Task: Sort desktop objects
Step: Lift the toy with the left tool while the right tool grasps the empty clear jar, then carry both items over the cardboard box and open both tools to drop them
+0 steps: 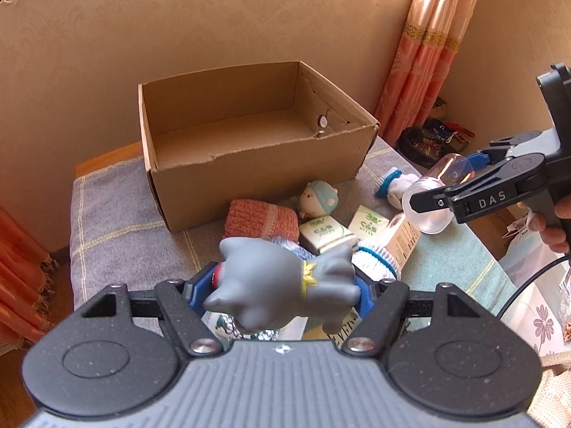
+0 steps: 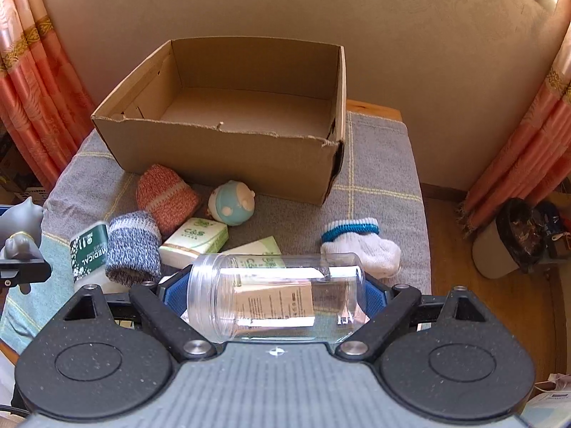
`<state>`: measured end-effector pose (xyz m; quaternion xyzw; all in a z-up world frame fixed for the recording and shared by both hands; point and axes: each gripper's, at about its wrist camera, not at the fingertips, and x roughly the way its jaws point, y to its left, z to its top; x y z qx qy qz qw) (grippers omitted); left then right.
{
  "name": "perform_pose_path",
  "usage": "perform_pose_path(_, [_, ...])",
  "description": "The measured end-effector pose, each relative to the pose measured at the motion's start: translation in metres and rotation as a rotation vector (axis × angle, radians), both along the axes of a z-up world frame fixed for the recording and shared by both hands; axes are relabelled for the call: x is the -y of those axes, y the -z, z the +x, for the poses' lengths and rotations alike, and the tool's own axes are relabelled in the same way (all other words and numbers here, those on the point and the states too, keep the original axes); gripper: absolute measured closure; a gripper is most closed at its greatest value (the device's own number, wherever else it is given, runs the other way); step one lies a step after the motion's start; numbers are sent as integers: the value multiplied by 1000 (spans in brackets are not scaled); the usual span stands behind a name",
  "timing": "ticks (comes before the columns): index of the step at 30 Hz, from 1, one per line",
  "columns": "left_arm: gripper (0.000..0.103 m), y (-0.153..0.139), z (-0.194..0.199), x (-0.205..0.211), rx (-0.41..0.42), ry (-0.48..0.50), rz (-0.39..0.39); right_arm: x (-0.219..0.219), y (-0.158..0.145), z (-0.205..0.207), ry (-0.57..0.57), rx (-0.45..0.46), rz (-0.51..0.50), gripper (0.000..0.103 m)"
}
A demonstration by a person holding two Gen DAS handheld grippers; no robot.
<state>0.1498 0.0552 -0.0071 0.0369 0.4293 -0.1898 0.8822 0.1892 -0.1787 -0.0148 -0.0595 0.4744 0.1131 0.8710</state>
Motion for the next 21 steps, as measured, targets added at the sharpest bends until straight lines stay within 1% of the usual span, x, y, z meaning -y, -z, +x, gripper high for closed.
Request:
perform_pose_path(5, [30,-11,26,2,22,8,6,-5,-13,15,-9,28,-3,10])
perform_pose_path(11, [30,-27,62,6,72,8,19,-12,-29,39,-34,71,-5,10])
perform_pose_path(16, [30,-38,96,6,97,-7,26,-13,-43,62,-35,101,8,10])
perform_pose_path(21, [30,-37,129,5,106,-36,30,-15,-48,78,-40,116,13,10])
